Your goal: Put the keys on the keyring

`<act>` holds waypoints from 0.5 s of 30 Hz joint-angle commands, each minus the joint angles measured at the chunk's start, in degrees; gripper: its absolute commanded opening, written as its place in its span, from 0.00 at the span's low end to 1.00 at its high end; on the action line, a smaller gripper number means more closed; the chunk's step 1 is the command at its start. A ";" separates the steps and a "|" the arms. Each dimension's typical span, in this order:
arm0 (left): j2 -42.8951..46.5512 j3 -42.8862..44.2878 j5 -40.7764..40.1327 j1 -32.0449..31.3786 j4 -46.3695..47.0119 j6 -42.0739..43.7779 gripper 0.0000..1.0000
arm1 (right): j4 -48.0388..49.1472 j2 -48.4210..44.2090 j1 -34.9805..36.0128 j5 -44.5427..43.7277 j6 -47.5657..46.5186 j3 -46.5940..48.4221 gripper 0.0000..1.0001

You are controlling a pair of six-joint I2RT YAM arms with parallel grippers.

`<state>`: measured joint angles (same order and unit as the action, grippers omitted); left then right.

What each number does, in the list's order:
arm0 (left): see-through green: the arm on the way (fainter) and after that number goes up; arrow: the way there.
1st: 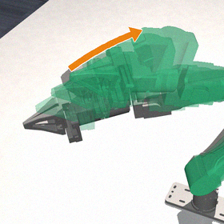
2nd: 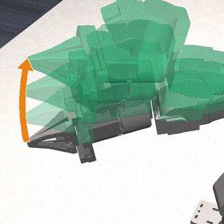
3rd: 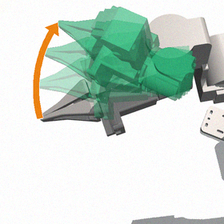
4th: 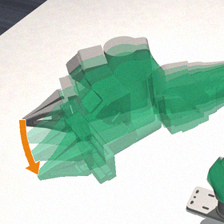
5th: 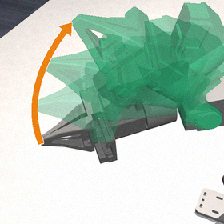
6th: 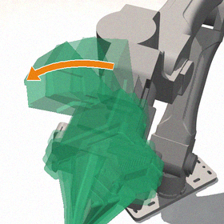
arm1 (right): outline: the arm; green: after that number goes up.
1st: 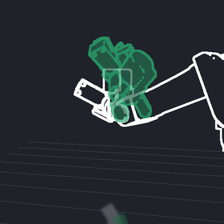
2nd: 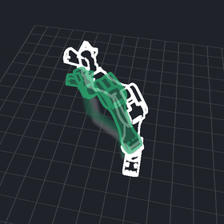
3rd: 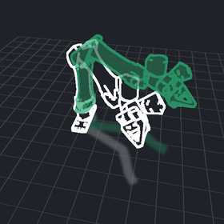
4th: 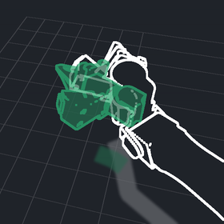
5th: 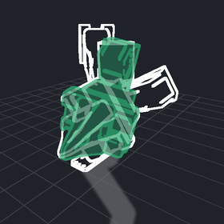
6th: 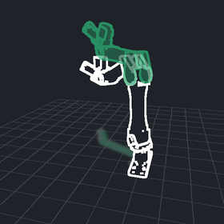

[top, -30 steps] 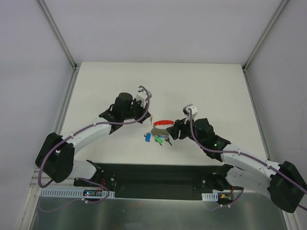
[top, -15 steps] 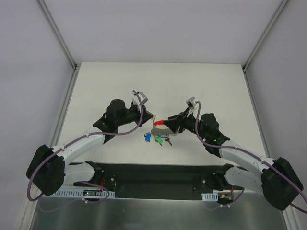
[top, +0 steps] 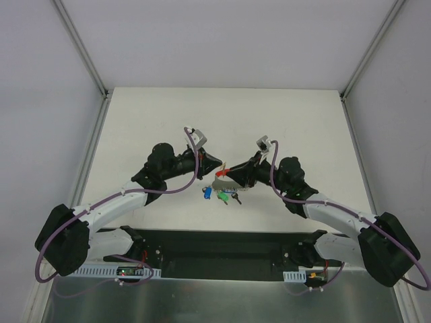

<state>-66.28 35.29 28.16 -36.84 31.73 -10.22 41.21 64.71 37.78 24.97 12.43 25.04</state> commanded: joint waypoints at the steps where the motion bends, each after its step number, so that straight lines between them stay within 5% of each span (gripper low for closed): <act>1: 1.33 -0.31 2.33 -1.13 5.27 -1.73 0.00 | 5.63 0.51 -0.34 3.24 0.32 3.17 0.38; 15: 2.38 -0.83 3.83 -2.10 7.21 -3.14 0.00 | 6.07 1.48 -0.69 4.56 -0.47 4.76 0.31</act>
<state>-66.15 34.87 29.63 -38.22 34.63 -12.05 43.07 66.08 37.52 27.59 12.60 27.22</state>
